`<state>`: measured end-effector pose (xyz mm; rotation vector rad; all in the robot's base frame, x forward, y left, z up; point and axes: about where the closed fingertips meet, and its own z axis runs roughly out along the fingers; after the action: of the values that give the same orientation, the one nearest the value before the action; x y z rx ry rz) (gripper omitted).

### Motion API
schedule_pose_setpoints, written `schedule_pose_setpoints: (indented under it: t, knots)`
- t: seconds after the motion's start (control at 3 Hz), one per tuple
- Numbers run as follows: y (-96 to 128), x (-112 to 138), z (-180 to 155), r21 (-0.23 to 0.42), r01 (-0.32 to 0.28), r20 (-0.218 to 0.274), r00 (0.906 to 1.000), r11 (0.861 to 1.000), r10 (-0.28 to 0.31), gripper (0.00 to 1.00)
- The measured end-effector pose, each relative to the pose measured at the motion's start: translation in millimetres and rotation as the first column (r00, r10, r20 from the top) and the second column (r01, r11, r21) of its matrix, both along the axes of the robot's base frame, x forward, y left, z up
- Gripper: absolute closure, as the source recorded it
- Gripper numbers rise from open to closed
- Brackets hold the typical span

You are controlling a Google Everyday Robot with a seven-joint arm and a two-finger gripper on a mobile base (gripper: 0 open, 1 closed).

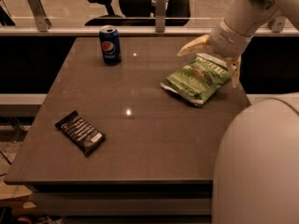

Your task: Move green jalapeno chip bag near rxbar chocolate

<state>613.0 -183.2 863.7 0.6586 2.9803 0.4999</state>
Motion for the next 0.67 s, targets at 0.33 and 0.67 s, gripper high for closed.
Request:
schedule_pose_setpoints:
  t: [0.33, 0.67]
  knots:
    - [6.7, 8.4, -11.9, -0.011, -0.021, -0.037, 0.9991, 1.0, 0.02, 0.11]
    - [12.7, 12.9, -18.1, -0.008, -0.048, -0.045, 0.9979, 0.999, 0.047, 0.29]
